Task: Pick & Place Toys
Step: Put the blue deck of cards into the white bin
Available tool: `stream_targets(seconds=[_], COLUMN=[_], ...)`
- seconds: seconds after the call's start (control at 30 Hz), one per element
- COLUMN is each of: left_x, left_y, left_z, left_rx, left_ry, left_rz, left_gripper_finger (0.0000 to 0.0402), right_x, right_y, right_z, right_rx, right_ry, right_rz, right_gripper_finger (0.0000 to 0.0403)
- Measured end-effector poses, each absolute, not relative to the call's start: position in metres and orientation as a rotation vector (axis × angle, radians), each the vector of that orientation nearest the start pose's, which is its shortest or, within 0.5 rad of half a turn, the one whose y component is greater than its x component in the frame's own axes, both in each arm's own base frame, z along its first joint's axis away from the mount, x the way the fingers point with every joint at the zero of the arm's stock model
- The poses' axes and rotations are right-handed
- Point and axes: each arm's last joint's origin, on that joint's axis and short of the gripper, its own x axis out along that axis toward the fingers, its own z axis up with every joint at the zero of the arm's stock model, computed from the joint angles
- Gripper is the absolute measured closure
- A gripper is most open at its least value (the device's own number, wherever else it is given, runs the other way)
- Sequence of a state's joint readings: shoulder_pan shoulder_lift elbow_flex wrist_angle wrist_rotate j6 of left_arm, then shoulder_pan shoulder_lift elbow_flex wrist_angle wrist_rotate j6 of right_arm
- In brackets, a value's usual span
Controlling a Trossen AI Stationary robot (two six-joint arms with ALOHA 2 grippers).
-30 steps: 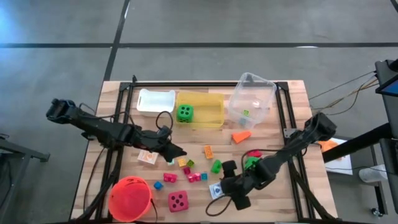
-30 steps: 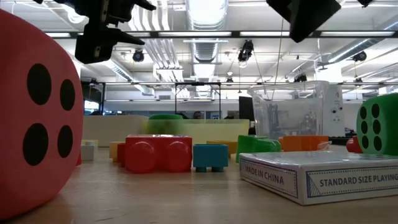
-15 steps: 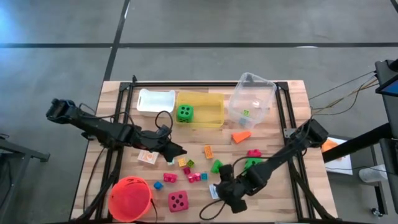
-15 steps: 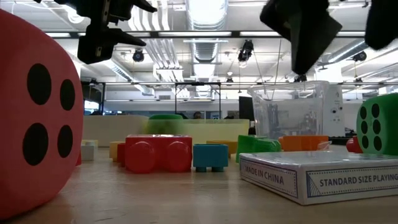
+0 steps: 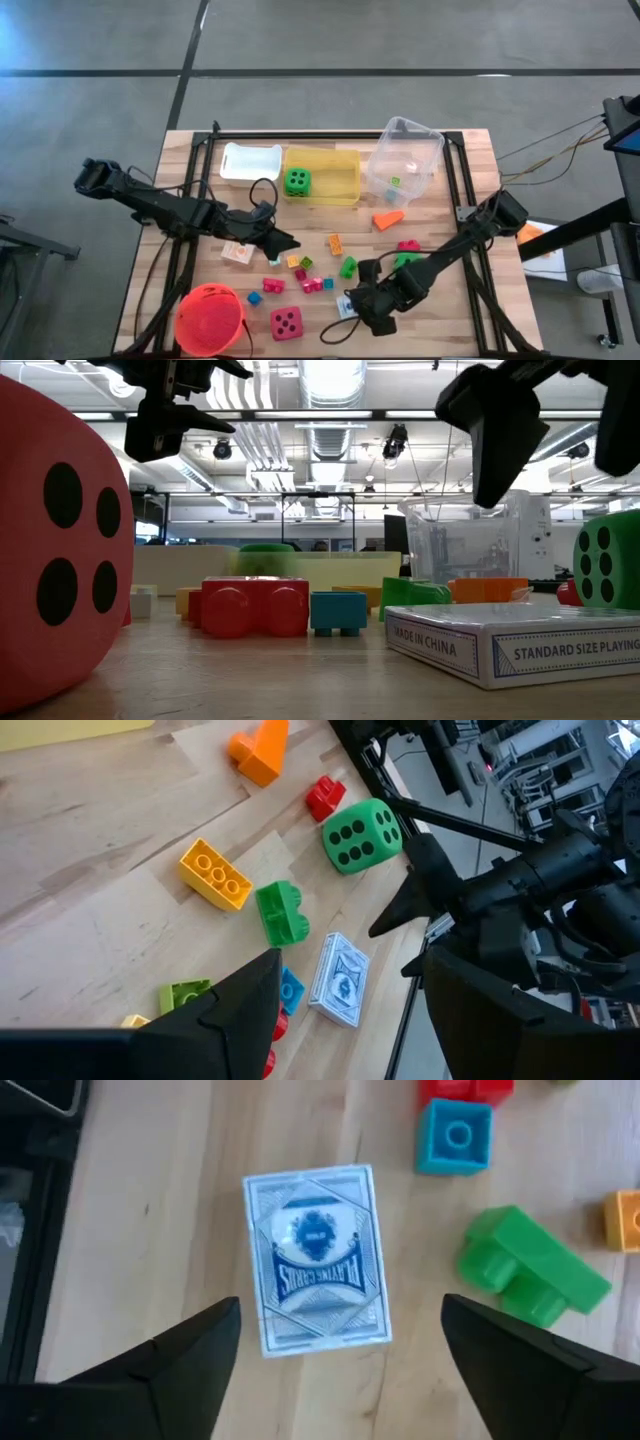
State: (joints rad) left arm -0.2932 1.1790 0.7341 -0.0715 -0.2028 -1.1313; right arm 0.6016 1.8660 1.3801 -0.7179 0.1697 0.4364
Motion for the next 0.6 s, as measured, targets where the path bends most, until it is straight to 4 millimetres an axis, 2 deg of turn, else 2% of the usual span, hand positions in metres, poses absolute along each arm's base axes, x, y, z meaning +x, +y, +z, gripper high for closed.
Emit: stream_targets(seconds=[0.13, 0.33, 0.6], left_x=[0.2408, 0.2408, 0.2408], left_y=[-0.0665, -0.0664, -0.0664], left_z=[0.2488, 0.2488, 0.2488], left_rx=[-0.978, -0.976, -0.973], left_ry=[0.488, 0.486, 0.486], left_rz=[0.203, 0.208, 0.207], left_gripper_finger=[0.0170, 0.0170, 0.0170], right_x=[0.3144, 0.3138, 0.3142], right_y=[0.2064, 0.2069, 0.2070], right_z=[0.2053, 0.2046, 0.2047], right_rx=[-0.026, -0.009, -0.008], right_ry=[1.151, 1.164, 1.167], right_rz=[0.050, 0.057, 0.073], right_gripper_finger=[0.0037, 0.0008, 0.0005])
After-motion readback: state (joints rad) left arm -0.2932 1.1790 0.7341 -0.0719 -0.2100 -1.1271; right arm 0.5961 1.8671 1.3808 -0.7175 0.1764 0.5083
